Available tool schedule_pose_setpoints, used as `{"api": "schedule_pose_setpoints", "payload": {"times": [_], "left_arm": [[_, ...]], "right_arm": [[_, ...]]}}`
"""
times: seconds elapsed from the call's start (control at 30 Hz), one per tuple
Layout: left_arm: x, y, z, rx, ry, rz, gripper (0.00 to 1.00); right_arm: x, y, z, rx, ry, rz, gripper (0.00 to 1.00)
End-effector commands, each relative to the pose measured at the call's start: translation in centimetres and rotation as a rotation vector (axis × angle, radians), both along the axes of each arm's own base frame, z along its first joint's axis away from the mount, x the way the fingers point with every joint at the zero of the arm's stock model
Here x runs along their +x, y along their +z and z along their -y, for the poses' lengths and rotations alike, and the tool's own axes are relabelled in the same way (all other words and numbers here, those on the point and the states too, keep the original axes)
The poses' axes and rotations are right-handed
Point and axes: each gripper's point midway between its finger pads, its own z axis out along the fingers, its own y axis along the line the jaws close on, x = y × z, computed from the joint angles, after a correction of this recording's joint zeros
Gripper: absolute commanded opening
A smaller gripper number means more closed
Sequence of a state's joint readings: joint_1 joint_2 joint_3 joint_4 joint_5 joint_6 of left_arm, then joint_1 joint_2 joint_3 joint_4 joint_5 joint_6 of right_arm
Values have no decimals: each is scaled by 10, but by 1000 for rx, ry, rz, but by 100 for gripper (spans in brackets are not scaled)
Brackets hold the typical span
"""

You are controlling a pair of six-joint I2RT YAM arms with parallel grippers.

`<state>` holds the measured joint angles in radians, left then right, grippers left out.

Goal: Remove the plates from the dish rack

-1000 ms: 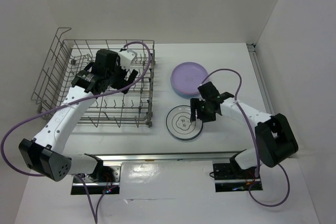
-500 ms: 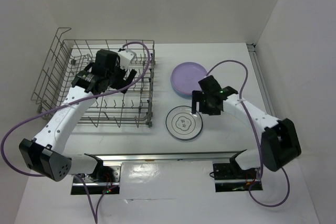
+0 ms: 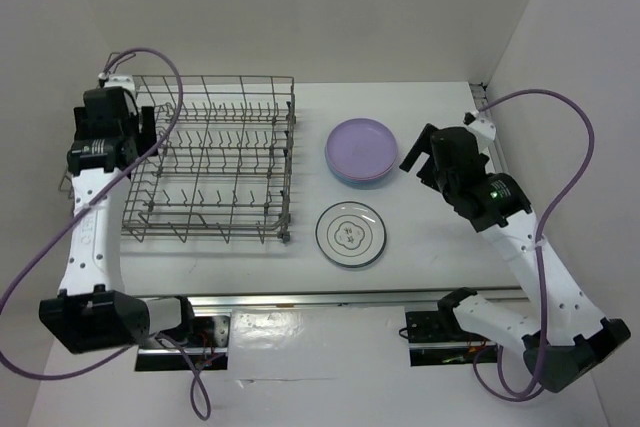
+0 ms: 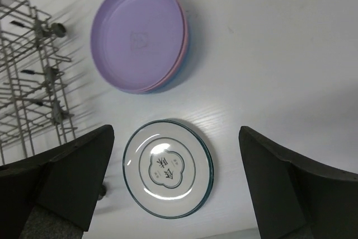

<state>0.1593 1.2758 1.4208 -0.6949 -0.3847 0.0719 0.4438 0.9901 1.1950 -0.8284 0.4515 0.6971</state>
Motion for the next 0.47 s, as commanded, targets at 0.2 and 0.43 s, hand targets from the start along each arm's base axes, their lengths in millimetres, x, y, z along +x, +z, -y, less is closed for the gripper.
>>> {"api": "schedule_pose_setpoints", "payload": {"times": [0.2,0.43], "left_arm": [[-47,-35,12,-89,24,-53,100],[-51,-27,14,-81,6,-28,100]], "right_arm": [[-22,-30,27,-15,-204,-146,100],[-21,-30,28,-38,-183,-144,100]]}}
